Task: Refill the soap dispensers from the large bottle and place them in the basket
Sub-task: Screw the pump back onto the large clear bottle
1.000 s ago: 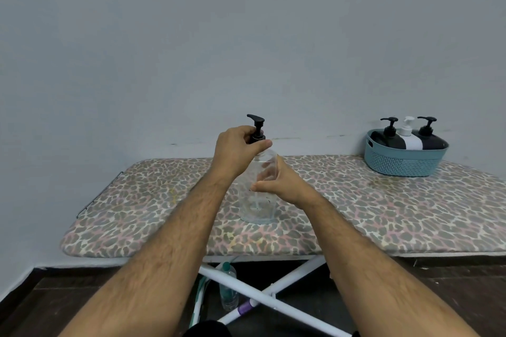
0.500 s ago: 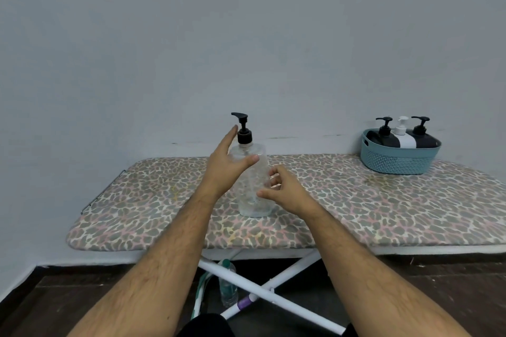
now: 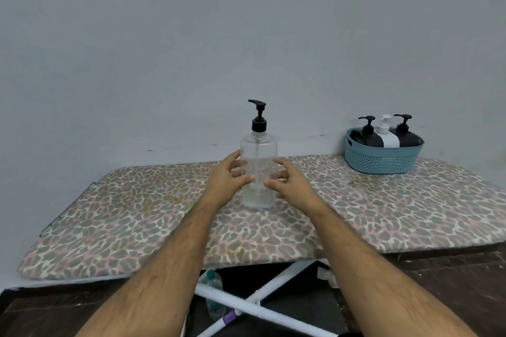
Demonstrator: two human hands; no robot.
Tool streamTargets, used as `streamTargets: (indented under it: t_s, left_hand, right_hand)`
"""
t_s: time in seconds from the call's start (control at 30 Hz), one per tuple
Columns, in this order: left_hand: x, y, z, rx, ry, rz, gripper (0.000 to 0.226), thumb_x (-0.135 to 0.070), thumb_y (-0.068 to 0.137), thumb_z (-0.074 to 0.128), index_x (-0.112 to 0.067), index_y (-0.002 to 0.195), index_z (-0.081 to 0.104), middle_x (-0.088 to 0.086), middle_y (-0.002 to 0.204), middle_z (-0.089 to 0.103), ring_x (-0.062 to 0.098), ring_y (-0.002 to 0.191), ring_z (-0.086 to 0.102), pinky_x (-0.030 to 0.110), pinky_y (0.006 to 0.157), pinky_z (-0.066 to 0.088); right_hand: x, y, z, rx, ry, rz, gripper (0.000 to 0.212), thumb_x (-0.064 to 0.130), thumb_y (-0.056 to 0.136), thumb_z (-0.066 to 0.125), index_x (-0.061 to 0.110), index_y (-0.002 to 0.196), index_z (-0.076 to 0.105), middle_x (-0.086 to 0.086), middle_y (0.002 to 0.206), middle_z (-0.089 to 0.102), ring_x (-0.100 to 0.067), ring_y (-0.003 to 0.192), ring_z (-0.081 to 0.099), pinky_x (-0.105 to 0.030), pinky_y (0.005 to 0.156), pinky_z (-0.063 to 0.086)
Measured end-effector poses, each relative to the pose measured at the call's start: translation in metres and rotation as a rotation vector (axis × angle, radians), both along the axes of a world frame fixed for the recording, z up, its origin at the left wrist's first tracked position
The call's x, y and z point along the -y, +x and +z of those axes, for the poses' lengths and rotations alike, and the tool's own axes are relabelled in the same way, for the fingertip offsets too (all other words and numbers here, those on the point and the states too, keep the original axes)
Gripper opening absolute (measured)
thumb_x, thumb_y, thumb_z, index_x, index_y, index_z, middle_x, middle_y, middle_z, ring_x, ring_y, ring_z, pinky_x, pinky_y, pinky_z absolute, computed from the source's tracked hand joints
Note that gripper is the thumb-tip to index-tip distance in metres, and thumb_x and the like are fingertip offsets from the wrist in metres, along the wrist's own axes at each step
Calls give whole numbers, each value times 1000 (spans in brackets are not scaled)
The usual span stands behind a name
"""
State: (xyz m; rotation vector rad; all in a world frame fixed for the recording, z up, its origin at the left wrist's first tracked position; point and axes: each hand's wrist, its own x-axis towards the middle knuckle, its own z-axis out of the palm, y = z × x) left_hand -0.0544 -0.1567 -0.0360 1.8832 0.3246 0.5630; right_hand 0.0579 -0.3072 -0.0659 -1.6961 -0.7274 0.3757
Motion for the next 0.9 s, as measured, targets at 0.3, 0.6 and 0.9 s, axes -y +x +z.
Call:
streamTargets:
  t_s: [0.3, 0.6, 0.9]
  left_hand:
    - [21, 141, 2, 49, -3, -61, 75, -7, 82, 78, -25, 146, 43, -3, 123, 60, 5, 99, 64, 22, 78, 55]
    - [30, 238, -30, 48, -35, -98, 75, -8, 80, 79, -28, 144, 46, -4, 124, 61, 12, 108, 64, 34, 92, 56]
    - [31, 268, -46, 65, -4, -79, 76, -10, 82, 76, -28, 148, 42, -5, 126, 61, 13, 114, 62, 40, 98, 54]
  right_hand:
    - [30, 117, 13, 12, 22, -117, 64, 13, 93, 70, 28, 148, 42, 4, 107, 64, -13, 100, 65, -23, 70, 51]
    - [38, 203, -14, 16, -22, -170, 62, 9, 97, 63, 31, 150, 38, 0, 122, 67, -12, 105, 67, -24, 79, 54]
    - [36, 225, -20, 54, -78, -189, 67, 10, 101, 57, 27, 157, 25, 8, 121, 53, -10, 113, 55, -22, 86, 44]
